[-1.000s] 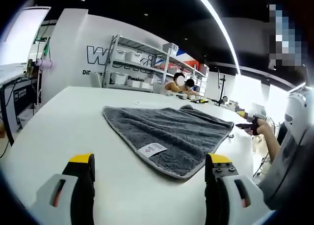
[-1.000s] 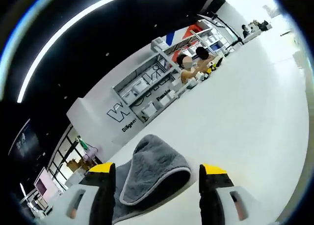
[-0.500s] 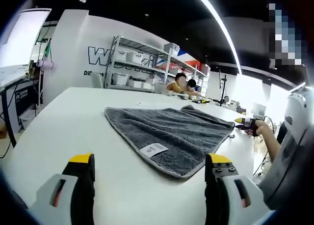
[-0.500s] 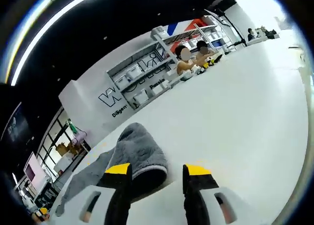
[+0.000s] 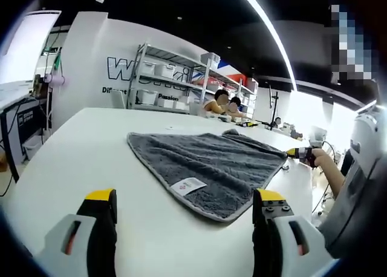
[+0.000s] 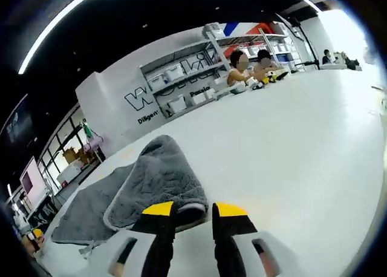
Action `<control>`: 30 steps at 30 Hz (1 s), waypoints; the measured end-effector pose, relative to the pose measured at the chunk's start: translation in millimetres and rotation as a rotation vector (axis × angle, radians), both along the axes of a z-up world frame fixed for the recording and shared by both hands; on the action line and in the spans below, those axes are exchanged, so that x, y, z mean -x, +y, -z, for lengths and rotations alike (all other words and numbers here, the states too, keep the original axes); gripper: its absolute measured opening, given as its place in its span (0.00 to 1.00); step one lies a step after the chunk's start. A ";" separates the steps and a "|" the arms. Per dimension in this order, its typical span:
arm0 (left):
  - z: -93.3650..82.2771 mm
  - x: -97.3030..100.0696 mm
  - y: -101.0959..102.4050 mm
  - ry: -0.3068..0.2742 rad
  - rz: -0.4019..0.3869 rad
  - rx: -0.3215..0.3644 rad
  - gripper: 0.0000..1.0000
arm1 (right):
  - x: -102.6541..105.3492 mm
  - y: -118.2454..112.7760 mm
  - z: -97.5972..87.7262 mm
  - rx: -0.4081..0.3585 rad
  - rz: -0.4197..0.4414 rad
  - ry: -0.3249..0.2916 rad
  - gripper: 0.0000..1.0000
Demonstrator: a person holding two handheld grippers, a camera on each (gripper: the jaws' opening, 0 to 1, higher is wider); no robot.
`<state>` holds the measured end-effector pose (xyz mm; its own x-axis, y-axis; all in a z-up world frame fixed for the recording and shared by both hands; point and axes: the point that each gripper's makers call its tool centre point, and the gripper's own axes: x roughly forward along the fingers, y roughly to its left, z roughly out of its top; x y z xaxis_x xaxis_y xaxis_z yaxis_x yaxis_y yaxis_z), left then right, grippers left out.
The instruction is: Fold the towel on the table until its edges align and the towel forms a compact rectangular stack.
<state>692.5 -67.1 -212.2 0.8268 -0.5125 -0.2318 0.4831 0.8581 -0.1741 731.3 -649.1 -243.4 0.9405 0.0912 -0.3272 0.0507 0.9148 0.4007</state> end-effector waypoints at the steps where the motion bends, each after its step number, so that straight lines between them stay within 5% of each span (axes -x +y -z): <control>1: 0.0 0.2 0.0 0.000 0.000 0.000 0.98 | 0.8 0.6 0.7 0.006 -0.003 -0.001 0.21; 11: -1.7 -0.4 -1.0 -0.003 0.005 -0.001 0.98 | 6.7 2.5 -3.9 0.101 -0.008 -0.034 0.11; 16: -0.5 -0.1 -0.5 0.000 0.003 0.000 0.98 | 5.0 13.0 -25.3 0.257 -0.039 -0.116 0.06; 20: 0.4 0.2 -0.9 0.002 0.003 0.000 0.98 | 5.8 25.0 -35.1 0.389 -0.073 -0.125 0.05; 25: -0.1 0.0 -1.2 -0.001 0.004 0.001 0.98 | 3.5 62.8 -55.9 0.587 -0.179 -0.199 0.05; 30: -0.2 0.2 -1.7 -0.002 0.005 0.002 0.98 | 2.7 97.0 -73.6 0.669 -0.273 -0.288 0.04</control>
